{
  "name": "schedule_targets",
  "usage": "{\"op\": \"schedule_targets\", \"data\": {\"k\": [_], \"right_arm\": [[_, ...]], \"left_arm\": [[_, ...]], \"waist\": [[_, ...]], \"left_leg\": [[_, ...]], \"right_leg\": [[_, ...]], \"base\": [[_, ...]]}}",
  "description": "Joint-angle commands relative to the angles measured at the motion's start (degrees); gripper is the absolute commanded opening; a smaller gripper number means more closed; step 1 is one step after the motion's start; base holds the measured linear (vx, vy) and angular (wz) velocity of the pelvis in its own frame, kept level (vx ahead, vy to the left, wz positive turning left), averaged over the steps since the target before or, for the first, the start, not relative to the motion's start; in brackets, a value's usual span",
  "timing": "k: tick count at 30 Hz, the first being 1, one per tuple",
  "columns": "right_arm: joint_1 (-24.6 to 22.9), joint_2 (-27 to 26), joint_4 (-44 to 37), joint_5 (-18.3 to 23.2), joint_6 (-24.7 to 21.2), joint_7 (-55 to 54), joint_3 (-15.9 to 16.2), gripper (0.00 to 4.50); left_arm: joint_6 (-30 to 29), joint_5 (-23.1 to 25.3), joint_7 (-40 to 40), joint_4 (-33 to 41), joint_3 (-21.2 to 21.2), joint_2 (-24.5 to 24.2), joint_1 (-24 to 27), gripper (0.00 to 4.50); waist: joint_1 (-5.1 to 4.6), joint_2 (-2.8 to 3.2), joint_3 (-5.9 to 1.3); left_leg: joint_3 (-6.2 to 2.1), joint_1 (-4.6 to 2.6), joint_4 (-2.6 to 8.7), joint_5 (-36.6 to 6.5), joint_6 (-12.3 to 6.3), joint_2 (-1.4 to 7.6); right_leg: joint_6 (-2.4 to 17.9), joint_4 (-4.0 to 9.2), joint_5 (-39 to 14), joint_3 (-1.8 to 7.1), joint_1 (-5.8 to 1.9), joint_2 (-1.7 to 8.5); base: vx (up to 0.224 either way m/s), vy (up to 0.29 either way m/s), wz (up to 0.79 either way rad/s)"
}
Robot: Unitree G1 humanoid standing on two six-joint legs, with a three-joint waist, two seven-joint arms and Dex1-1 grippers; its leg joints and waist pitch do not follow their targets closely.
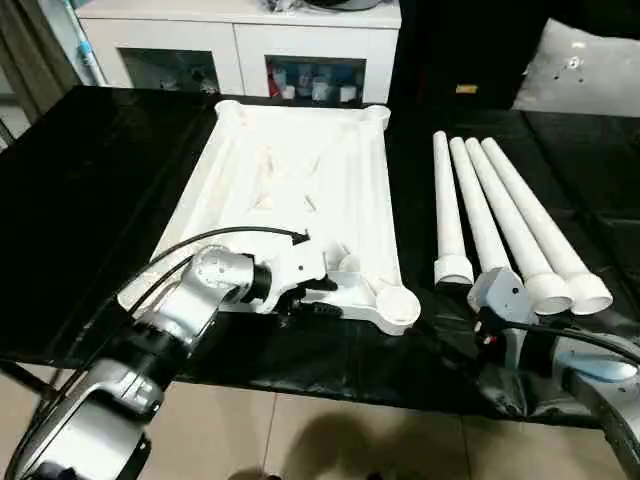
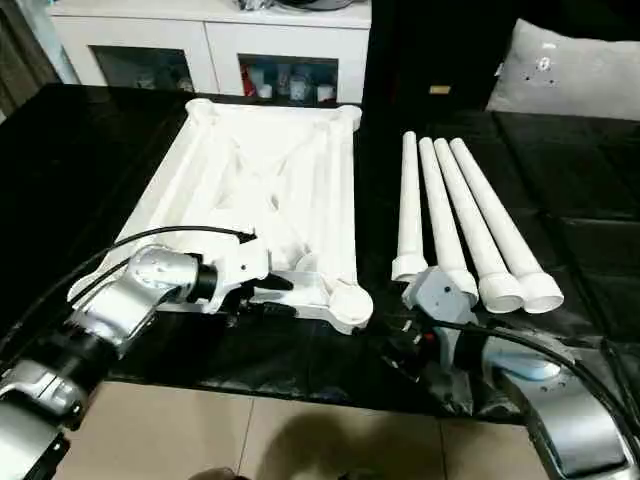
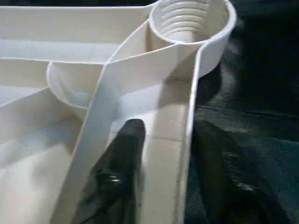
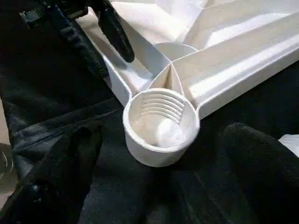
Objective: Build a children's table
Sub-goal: Move table base
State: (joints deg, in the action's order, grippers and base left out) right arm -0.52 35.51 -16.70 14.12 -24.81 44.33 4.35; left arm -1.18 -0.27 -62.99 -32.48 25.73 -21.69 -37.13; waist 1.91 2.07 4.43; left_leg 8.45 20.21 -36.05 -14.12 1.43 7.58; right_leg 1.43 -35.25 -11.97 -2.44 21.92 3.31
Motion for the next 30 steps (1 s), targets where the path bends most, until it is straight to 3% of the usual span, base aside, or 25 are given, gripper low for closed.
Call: {"op": "schedule_targets", "data": {"k": [1,3,7,10,13,18,20,21,22,23,24,25,30], "right_arm": [[0.5,0.0,1.4,0.5,0.4,1.2,0.4,4.5],[0.6,0.0,1.8,0.5,0.6,1.4,0.5,4.5],[1.7,-0.2,3.5,0.5,0.9,2.0,0.8,4.5],[2.3,-0.3,4.4,0.5,1.2,2.5,1.1,4.5],[1.8,-0.2,3.9,0.5,1.4,2.6,1.0,4.5],[1.0,-0.5,3.3,0.7,2.2,2.5,0.4,4.5],[0.7,-0.8,3.2,0.7,2.4,2.2,0.1,4.5],[0.6,-1.0,3.1,0.8,2.4,2.0,-0.2,4.5],[0.5,-1.1,3.1,0.9,2.3,1.8,-0.4,4.5],[0.3,-1.3,3.1,0.9,2.4,1.6,-0.6,4.5],[0.3,-1.3,3.1,0.9,2.4,1.6,-0.6,4.5],[0.3,-1.3,3.1,0.9,2.4,1.6,-0.6,4.5],[0.3,-1.3,3.1,0.9,2.4,1.6,-0.6,4.5]], "left_arm": [[0.2,1.2,-0.6,-1.5,0.0,-0.5,-1.0,1.39],[0.2,1.3,-0.8,-1.5,0.1,-0.6,-0.9,1.32],[0.7,1.1,-1.7,-2.4,-0.2,-0.8,-1.0,0.92],[0.4,1.1,-1.9,-2.4,-0.9,-1.0,-0.6,0.69],[-0.1,0.8,-1.3,-2.0,-1.6,-1.0,-0.1,0.42],[-4.4,-0.9,4.9,1.1,-6.2,-0.9,2.6,0.1],[-5.9,-1.4,7.1,2.9,-7.8,-1.0,3.7,0.02],[-6.5,-1.5,8.0,3.7,-8.3,-1.1,4.1,0.02],[-6.9,-1.4,8.5,4.2,-8.6,-1.1,4.4,0.02],[-7.3,-1.1,8.9,5.3,-8.7,-1.5,5.1,0.02],[-7.3,-1.1,8.9,5.3,-8.7,-1.5,5.1,0.02],[-7.3,-1.1,8.9,5.3,-8.7,-1.5,5.1,0.02],[-7.3,-1.1,8.9,5.3,-8.7,-1.5,5.1,0.02]], "waist": [[-0.02,-0.48,-2.7],[-0.04,-0.48,-2.67],[-0.1,-0.54,-2.77],[-0.16,-0.98,-2.69],[-0.1,-0.87,-2.51],[-0.44,-1.26,-2.36],[-0.85,-1.23,-2.52],[-1.4,-1.61,-2.56],[-1.5,-1.45,-2.62],[-2.04,-1.69,-2.78],[-2.04,-1.69,-2.78],[-2.3,-1.46,-3.01],[-1.68,-1.3,-3.11]], "left_leg": [[-1.84,0.25,5.22,-5.9,-4.81,5.35],[-1.79,0.22,5.23,-6.1,-4.58,5.28],[-1.82,0.22,5.27,-4.5,-5.23,5.46],[-1.68,0.28,5.31,-4.2,-5.72,5.5],[-1.67,0.21,5.45,-5.0,-5.56,5.6],[-1.7,0.45,5.61,-5.7,-5.14,5.58],[-1.72,0.74,5.41,-3.9,-5.75,5.42],[-1.68,0.9,5.33,-3.0,-6.46,5.26],[-1.75,0.92,5.28,-2.6,-6.75,5.24],[-1.69,1.02,5.05,-1.1,-7.92,5.07],[-1.69,1.02,5.05,-1.1,-7.92,5.07],[-1.69,1.13,4.75,1.4,-9.32,5.01],[-1.53,1.0,4.47,4.4,-12.14,5.33]], "right_leg": [[15.2,4.53,-8.4,3.4,-3.06,6.02],[15.0,4.72,-9.8,3.45,-3.02,6.08],[15.4,4.44,-7.3,3.39,-2.9,6.07],[15.6,4.46,-7.1,3.39,-2.89,6.11],[15.3,4.63,-9.0,3.43,-2.75,6.19],[14.5,4.78,-11.1,3.47,-2.81,6.24],[14.7,4.58,-9.0,3.41,-3.02,6.24],[14.9,4.58,-7.6,3.33,-3.04,6.07],[15.0,4.43,-7.1,3.3,-3.11,6.12],[15.3,4.37,-5.0,3.22,-3.12,5.96],[15.3,4.37,-5.0,3.22,-3.12,5.96],[15.8,4.0,-1.6,3.16,-3.1,5.88],[16.8,3.45,2.5,2.97,-2.62,5.78]], "base": [[0.0,0.0,0.0],[0.0,0.0,0.0],[0.0,0.0,0.0],[0.0,0.0,0.0],[0.0,0.0,0.0],[0.0,0.0,0.0],[0.0,0.0,0.0],[0.0,0.0,0.0],[0.0,0.0,0.0],[0.0,0.0,0.0],[0.0,0.0,0.0],[0.0,0.0,0.0],[0.0,0.0,0.0]]}}
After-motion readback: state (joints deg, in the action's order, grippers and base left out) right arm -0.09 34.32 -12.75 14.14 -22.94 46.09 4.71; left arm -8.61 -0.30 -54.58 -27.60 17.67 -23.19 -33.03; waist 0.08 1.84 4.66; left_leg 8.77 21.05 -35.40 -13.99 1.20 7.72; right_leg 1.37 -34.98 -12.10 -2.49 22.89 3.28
